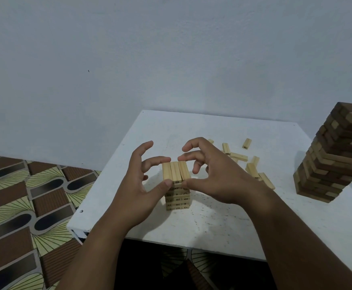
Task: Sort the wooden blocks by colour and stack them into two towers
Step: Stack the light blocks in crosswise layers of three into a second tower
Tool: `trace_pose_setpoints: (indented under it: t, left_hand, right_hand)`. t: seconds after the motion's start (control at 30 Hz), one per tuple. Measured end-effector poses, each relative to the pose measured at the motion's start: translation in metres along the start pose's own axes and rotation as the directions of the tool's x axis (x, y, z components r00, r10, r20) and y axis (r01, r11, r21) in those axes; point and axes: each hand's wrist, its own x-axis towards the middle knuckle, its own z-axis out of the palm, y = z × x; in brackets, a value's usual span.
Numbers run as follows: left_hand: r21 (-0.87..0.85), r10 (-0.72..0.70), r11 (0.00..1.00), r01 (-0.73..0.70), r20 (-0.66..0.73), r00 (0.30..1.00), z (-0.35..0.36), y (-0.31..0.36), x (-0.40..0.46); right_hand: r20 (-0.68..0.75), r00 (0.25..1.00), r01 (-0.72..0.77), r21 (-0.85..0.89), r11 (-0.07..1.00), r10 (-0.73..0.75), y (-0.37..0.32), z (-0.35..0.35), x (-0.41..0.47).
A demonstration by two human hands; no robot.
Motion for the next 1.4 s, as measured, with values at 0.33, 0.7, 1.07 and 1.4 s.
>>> trace_pose_setpoints:
  t: [0.33,0.7,1.07,1.4]
  left_hand:
    - [-0.040,0.000,0.999,0.000,-0.002,1.000,-0.002,0.002,-0.001]
    - [-0.043,-0.025,0.999,0.024,-0.034,0.999,-0.001,0.004,0.000]
    - [-0.088,0.002,0.996,-0.002,-0.007,1.000,-0.015,0.039,0.028]
    - [0.251,-0.051,0.967,-0.030,0.310,0.949,-0.005,0.046,0.134]
  right_hand:
    - [-0.019,1.000,0.001,0.004,1.000,-0.001,0.000,0.000,0.001]
    - [-0.017,1.000,0.000,0.025,1.000,0.001,-0.001,-0.003,-0.001]
    - [-0.121,0.992,-0.037,0.072,0.997,0.045,0.007,-0.045,-0.011]
    - [-0.233,0.961,-0.175,-0.086,0.981,0.150,0.051,-0.071,0.015]
